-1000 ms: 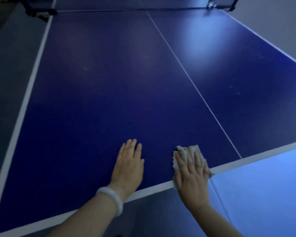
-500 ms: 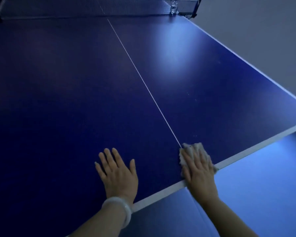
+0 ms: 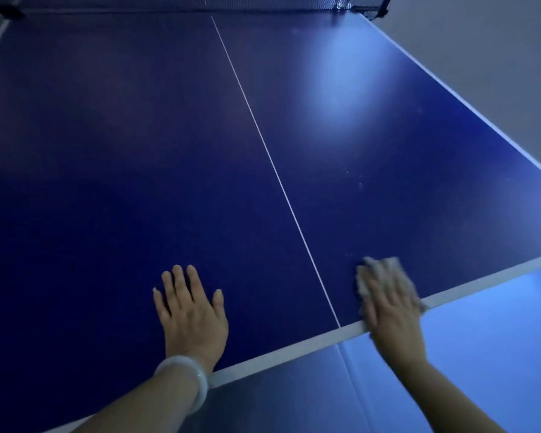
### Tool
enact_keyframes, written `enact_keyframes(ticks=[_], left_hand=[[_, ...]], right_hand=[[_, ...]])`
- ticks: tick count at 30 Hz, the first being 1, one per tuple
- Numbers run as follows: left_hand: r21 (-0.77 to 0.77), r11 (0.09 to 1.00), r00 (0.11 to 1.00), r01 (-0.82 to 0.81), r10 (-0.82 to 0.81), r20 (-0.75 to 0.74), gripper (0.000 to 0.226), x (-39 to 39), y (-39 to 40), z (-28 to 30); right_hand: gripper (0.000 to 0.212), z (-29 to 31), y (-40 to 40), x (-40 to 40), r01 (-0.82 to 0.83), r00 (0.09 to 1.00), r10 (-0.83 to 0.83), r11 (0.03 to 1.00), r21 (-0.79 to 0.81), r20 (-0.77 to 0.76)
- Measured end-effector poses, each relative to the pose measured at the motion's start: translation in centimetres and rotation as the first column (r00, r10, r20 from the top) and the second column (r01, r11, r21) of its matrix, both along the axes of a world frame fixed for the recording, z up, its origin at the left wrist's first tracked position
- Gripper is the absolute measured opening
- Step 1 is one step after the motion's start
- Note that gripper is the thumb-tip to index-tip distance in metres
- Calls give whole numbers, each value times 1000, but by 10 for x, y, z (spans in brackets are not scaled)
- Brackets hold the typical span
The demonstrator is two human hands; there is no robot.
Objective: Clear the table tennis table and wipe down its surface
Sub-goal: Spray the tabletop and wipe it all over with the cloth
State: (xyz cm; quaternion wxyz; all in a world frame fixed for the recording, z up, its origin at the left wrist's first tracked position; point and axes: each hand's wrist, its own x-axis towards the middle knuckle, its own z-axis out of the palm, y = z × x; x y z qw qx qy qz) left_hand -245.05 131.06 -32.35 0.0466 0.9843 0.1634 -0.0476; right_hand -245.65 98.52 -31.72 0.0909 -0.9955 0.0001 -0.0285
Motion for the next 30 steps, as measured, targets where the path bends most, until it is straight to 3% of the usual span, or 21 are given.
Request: enact_keyframes(ticks=[2, 4, 7, 10, 12, 15, 18, 27, 30], left_hand=[[0, 1000, 1000, -1, 1, 5, 77, 0, 0, -1], [-12, 1000, 1000, 0, 0, 19, 76, -1, -1, -1], [2, 1000, 1000, -7, 7, -1, 76, 0, -2, 0], [17, 1000, 1000, -8, 8, -8, 76, 0, -2, 1], [15, 1000, 1000, -4, 4, -4, 75, 0, -2, 3], [9, 1000, 1000, 9, -9, 16, 69, -1, -3, 3], [12, 1000, 999, 6, -7, 37, 64, -1, -1, 1], [-9, 1000, 999, 12, -11, 42, 74, -1, -2, 5], [-139, 989, 995, -58, 68, 72, 62, 10, -10, 10]], right_hand=[[51, 0, -6, 4, 268, 963, -267, 963, 34, -42], [50, 0, 18, 4, 291, 956, -290, 957, 9, -50], [54, -3, 70, -9, -102, 994, 102, 995, -2, -47], [54, -5, 75, -9, -460, 886, 459, 888, 4, -63], [53, -2, 47, 10, -535, 843, 529, 843, -56, -101], [53, 0, -7, 44, -283, 953, 260, 948, -148, -155], [55, 5, -23, 64, -18, 987, 6, 997, -75, -162], [57, -2, -24, 68, -8, 989, 12, 1000, 31, -149], [58, -3, -24, 68, -10, 988, 13, 1000, 21, -156]])
